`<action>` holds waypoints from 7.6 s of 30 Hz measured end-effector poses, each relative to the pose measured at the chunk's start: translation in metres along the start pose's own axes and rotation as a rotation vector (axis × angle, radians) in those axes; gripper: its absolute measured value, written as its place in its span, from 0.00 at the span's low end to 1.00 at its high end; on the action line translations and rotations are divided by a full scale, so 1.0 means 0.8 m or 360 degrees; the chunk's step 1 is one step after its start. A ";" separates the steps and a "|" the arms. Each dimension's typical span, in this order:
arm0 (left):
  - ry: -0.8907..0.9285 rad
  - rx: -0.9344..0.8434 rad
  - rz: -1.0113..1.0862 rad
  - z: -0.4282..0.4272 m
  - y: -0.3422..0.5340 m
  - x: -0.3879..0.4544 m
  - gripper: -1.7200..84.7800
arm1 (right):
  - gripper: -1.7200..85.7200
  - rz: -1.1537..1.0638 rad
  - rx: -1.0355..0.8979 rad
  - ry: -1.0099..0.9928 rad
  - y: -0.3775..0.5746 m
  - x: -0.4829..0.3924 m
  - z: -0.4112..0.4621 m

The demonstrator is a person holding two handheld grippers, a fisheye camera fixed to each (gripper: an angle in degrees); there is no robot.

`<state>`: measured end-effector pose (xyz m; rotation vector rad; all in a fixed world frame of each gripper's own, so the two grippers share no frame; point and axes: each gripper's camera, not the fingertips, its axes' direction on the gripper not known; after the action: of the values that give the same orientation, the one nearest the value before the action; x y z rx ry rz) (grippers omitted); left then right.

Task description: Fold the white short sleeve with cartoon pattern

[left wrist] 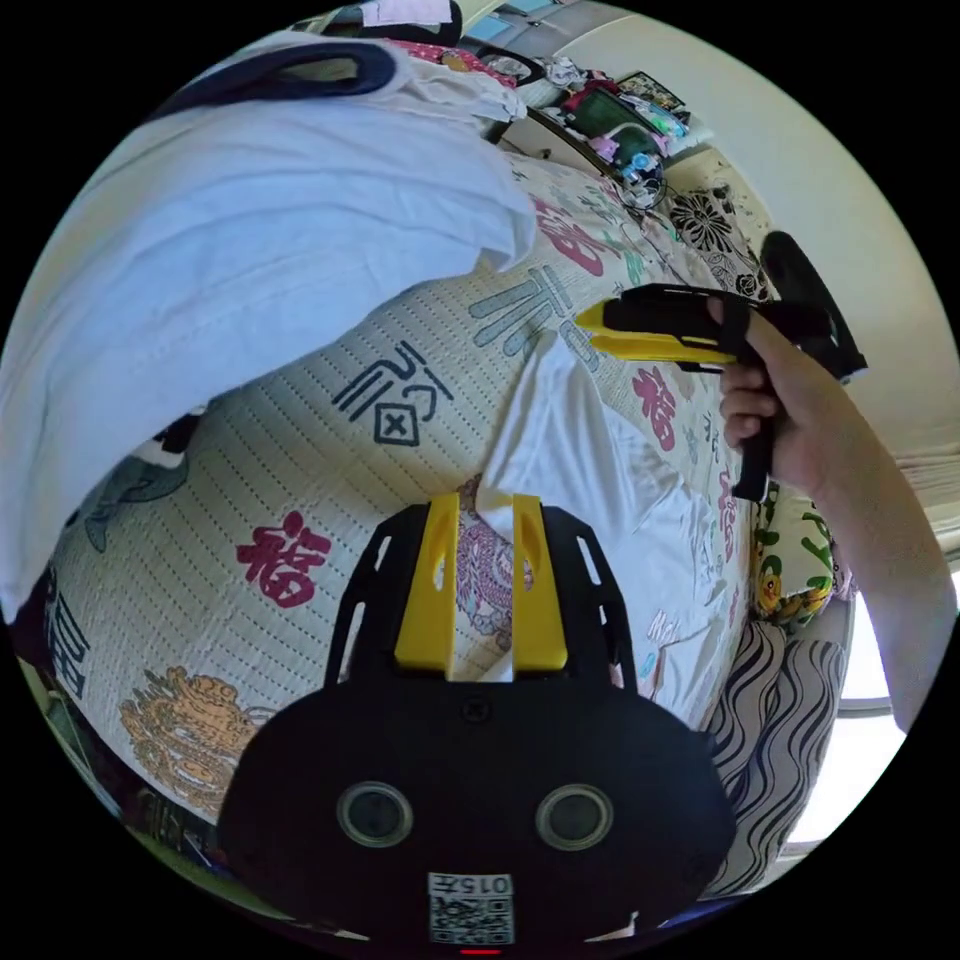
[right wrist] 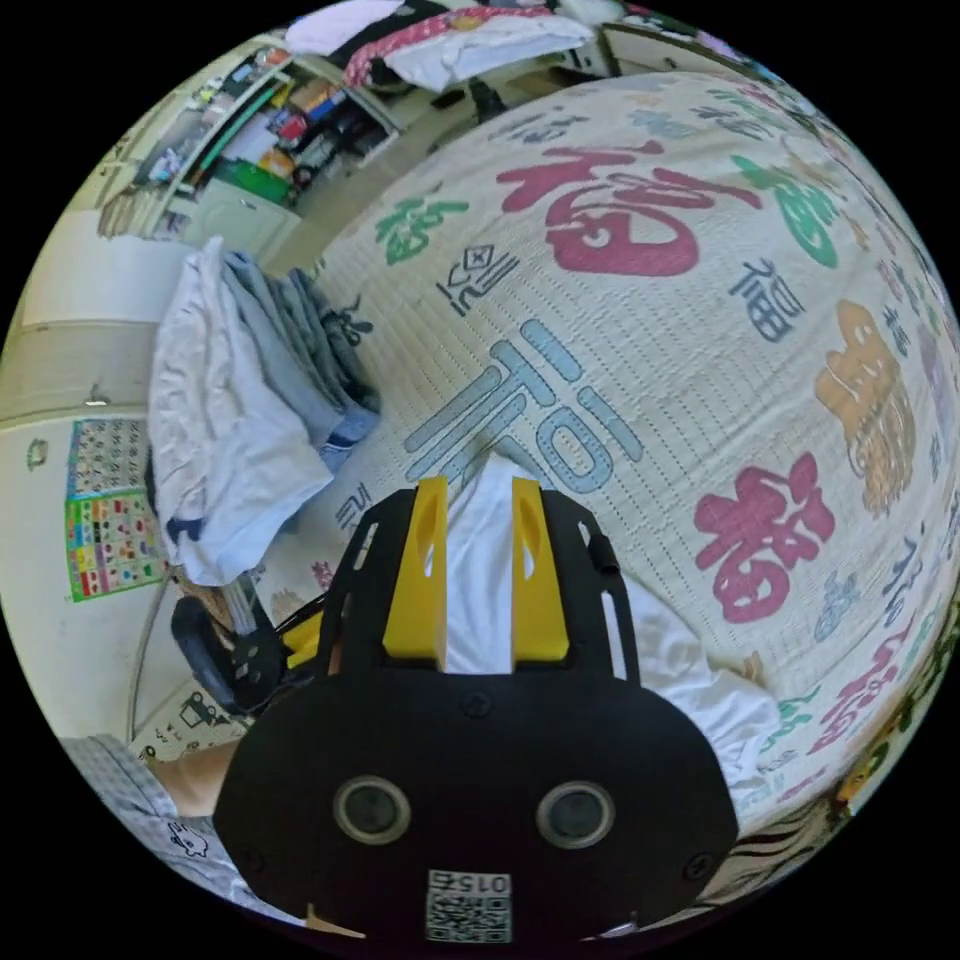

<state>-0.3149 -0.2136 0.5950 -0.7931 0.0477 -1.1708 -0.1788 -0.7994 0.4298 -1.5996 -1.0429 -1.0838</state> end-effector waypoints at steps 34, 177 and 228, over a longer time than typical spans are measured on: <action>0.0063 -0.0148 0.1109 -0.023 0.142 0.140 0.05 | 0.13 0.0596 0.0444 -0.0049 0.226 0.115 -0.190; -0.0143 -0.1351 0.1714 0.026 0.218 0.130 0.01 | 0.01 0.0799 0.0102 -0.0517 0.856 0.155 0.288; -0.0181 -0.0490 0.0548 0.066 0.190 -0.189 0.08 | 0.11 0.0224 0.0303 0.0031 0.399 0.160 0.094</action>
<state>-0.2346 -0.0362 0.4917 -1.0741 0.2653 -0.7988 0.1712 -0.7803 0.4672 -1.4829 -0.9745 -0.8774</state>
